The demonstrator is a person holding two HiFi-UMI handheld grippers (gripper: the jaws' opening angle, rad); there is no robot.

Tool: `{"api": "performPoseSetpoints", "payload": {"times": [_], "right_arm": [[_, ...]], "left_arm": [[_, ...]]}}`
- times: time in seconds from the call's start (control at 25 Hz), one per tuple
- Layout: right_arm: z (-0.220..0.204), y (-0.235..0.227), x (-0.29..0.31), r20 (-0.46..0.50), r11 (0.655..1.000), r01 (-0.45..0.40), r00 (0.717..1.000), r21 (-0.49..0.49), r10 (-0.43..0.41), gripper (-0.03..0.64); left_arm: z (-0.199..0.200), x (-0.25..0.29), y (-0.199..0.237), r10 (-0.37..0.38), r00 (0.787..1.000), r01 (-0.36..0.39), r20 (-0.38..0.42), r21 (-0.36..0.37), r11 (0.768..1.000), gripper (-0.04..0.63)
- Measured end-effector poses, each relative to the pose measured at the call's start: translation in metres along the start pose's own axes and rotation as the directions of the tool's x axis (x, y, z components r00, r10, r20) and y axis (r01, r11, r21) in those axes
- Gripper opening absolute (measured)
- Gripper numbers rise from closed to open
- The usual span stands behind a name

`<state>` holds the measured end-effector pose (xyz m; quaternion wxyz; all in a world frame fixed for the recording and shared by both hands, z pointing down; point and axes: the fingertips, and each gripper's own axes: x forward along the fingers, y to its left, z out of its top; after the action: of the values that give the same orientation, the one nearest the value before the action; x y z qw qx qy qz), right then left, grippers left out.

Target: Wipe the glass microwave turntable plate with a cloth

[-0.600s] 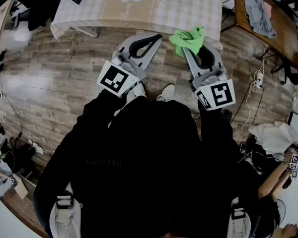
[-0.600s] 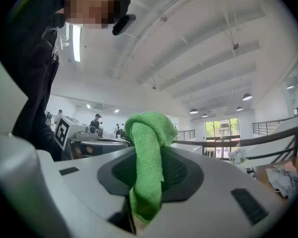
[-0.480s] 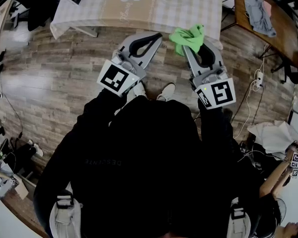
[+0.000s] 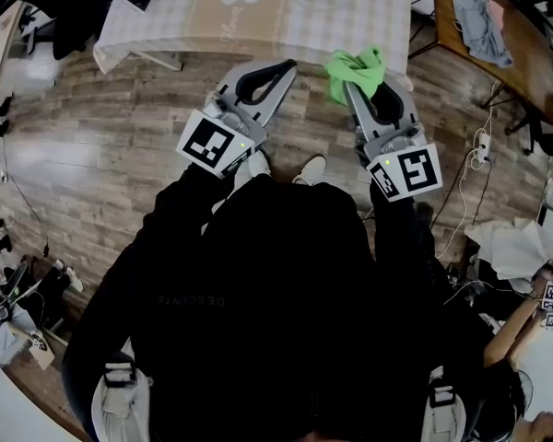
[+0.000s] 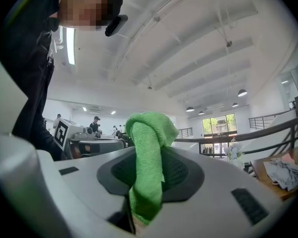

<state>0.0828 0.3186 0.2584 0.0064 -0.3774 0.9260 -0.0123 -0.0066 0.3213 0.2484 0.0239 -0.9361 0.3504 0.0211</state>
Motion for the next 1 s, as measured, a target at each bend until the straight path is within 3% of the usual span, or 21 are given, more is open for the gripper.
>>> {"api": "performPoseSetpoints", "payload": {"times": [0.52, 1.0], "right_arm": [[-0.009, -0.040, -0.032, 0.007, 0.998, -0.068, 0.998, 0.011, 0.068, 0.120], [-0.022, -0.073, 0.013, -0.028, 0.990, -0.137, 0.990, 0.026, 0.137, 0.123]], "left_arm": [[-0.006, 0.048, -0.027, 0.052, 0.998, -0.052, -0.026, 0.004, 0.999, 0.020], [-0.022, 0.081, 0.011, 0.102, 0.993, -0.102, -0.059, -0.007, 0.995, 0.020]]}}
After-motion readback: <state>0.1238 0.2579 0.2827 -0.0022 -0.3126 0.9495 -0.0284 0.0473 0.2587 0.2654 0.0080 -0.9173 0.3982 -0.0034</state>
